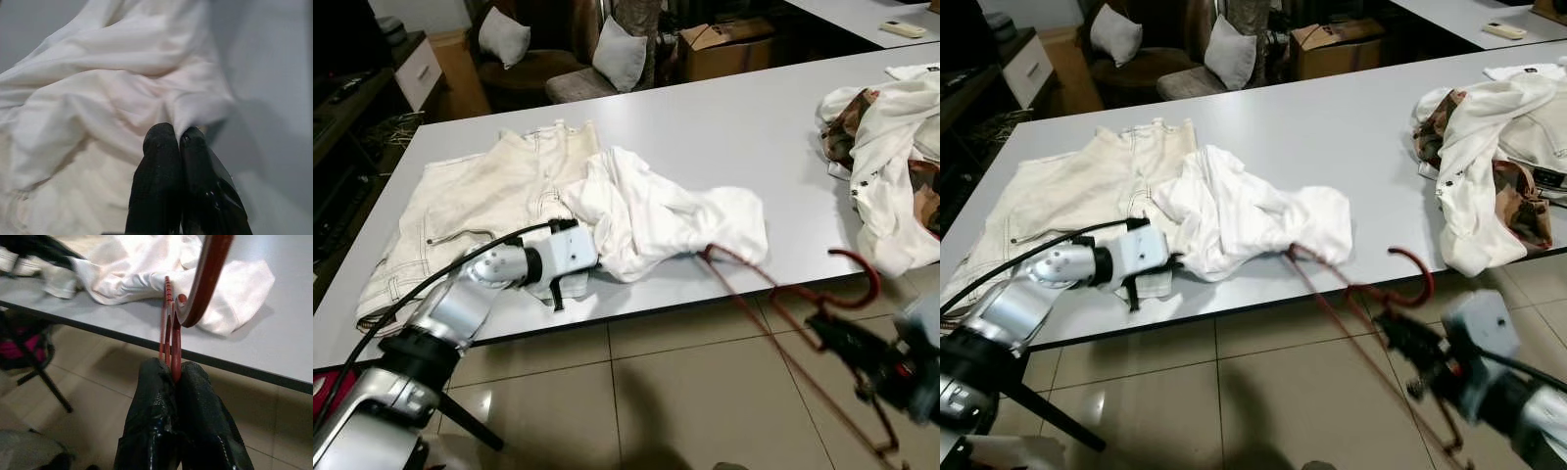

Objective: Hang hanger

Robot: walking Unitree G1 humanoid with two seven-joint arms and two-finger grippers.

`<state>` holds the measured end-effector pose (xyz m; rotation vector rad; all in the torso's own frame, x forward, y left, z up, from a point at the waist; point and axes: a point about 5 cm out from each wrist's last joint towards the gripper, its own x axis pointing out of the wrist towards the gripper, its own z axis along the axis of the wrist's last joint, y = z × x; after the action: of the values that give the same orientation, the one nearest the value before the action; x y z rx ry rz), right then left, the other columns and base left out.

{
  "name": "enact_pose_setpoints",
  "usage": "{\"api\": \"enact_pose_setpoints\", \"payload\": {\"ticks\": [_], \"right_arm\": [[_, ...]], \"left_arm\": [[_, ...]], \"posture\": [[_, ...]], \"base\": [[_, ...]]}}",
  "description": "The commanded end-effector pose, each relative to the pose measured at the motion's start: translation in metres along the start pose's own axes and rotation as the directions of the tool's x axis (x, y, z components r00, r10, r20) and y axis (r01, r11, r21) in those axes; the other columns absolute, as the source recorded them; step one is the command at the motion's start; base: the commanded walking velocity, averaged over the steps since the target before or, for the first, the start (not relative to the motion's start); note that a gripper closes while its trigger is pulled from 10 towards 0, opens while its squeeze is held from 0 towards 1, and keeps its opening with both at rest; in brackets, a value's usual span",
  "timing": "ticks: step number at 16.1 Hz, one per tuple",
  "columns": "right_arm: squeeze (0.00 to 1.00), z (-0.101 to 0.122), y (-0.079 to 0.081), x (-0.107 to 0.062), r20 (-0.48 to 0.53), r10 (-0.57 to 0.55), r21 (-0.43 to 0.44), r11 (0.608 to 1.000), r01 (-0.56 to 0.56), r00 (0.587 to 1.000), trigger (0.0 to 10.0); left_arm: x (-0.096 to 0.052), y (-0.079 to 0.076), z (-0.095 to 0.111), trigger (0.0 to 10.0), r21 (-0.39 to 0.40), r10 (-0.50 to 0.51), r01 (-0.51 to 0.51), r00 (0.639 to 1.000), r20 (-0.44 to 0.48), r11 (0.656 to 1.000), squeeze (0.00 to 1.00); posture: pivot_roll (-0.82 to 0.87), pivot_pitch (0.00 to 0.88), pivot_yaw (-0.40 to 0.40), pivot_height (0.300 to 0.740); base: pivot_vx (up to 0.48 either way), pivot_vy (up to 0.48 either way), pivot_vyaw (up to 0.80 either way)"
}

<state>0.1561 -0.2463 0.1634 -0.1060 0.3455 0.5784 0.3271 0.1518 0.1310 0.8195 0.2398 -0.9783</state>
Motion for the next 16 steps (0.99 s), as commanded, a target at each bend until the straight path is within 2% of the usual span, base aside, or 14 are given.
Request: {"api": "enact_pose_setpoints", "payload": {"ticks": [1,2,3,4,5,7,9,10,11,12,13,14,15,16], "right_arm": [[0.0,0.012,0.005,-0.004,0.047,0.054,-0.003,0.999,-0.054,0.997,10.0],[0.0,0.025,0.007,-0.012,0.134,0.086,0.024,0.996,-0.09,0.987,10.0],[0.0,0.036,0.001,-0.017,0.233,0.059,0.037,0.997,-0.07,0.971,10.0],[0.0,0.04,-0.007,-0.017,0.258,-0.01,0.042,0.999,-0.001,0.966,10.0],[0.0,0.045,-0.031,-0.016,0.283,-0.21,0.044,0.977,0.206,0.936,10.0],[0.0,0.049,-0.045,-0.014,0.316,-0.336,0.053,0.94,0.337,0.887,10.0],[0.0,0.055,-0.04,-0.009,0.368,-0.309,0.075,0.95,0.303,0.877,10.0],[0.0,0.053,-0.032,-0.005,0.344,-0.253,0.042,0.966,0.255,0.904,10.0],[0.0,0.047,-0.028,0.001,0.316,-0.247,0.04,0.968,0.247,0.916,10.0],[0.0,0.045,-0.029,0.003,0.315,-0.255,0.066,0.967,0.247,0.914,10.0],[0.0,0.024,-0.018,0.01,0.102,-0.161,-0.011,0.987,0.163,0.982,10.0],[0.0,0.014,-0.013,0.011,0.007,-0.114,-0.041,0.993,0.115,0.993,10.0],[0.0,0.015,0.0,0.014,0.015,-0.011,-0.024,1.0,0.012,1.0,10.0],[0.0,0.018,0.0,0.015,0.04,-0.009,-0.024,1.0,0.01,0.999,10.0]], "left_arm": [[-0.003,0.009,-0.001,0.0,0.01,0.047,-0.047,0.998,-0.028,0.999,0.0],[-0.003,0.008,-0.003,10.0,0.013,0.043,-0.042,0.998,-0.041,0.999,0.0],[-0.003,0.006,-0.005,10.0,-0.006,0.032,-0.032,0.999,-0.042,0.999,0.0],[-0.004,0.005,-0.008,10.0,-0.007,0.033,-0.033,0.998,-0.052,0.999,0.0],[-0.005,0.006,-0.01,10.0,-0.016,0.039,-0.04,0.998,-0.058,0.999,0.0],[-0.007,0.013,-0.008,10.0,-0.01,0.092,-0.093,0.994,-0.054,0.996,0.0],[-0.01,0.025,-0.006,10.0,-0.012,0.174,-0.175,0.984,-0.041,0.984,0.0],[-0.012,0.032,-0.004,10.0,-0.021,0.227,-0.228,0.973,-0.031,0.973,0.0],[-0.016,0.045,0.0,10.0,-0.023,0.325,-0.325,0.946,-0.016,0.946,0.0],[-0.017,0.049,0.001,10.0,-0.027,0.354,-0.354,0.935,-0.008,0.935,0.0],[-0.017,0.052,0.004,10.0,-0.03,0.381,-0.38,0.925,0.007,0.924,0.0],[-0.017,0.053,0.004,10.0,-0.031,0.382,-0.382,0.924,0.012,0.924,0.0],[-0.014,0.054,0.009,0.0,-0.064,0.384,-0.382,0.922,0.037,0.922,0.0],[-0.013,0.055,0.01,0.0,-0.074,0.39,-0.386,0.92,0.045,0.919,0.0]], "posture": [[-0.28,0.0,0.149,0.74],[-0.28,0.0,0.152,0.74],[-0.28,0.0,0.154,0.74],[-0.28,0.0,0.156,0.74],[-0.28,0.0,0.158,0.74],[-0.28,0.0,0.157,0.74],[-0.28,0.0,0.157,0.74],[-0.28,0.0,0.153,0.74],[-0.28,0.0,0.152,0.74],[-0.28,0.0,0.152,0.74],[-0.28,0.0,0.153,0.74],[-0.28,0.0,0.152,0.74],[-0.27,0.0,0.151,0.74],[-0.27,0.0,0.151,0.74]], "base": [[0.0,0.0,0.0],[0.0,0.0,0.0],[0.0,0.0,0.0],[0.0,0.0,0.0],[0.0,0.0,0.0],[0.0,0.0,0.0],[0.0,0.0,0.0],[0.0,0.0,0.0],[0.0,0.0,0.0],[0.0,0.0,0.0],[0.0,0.0,0.0],[0.0,0.0,0.0],[0.0,0.0,0.0],[0.0,0.0,0.0]]}}
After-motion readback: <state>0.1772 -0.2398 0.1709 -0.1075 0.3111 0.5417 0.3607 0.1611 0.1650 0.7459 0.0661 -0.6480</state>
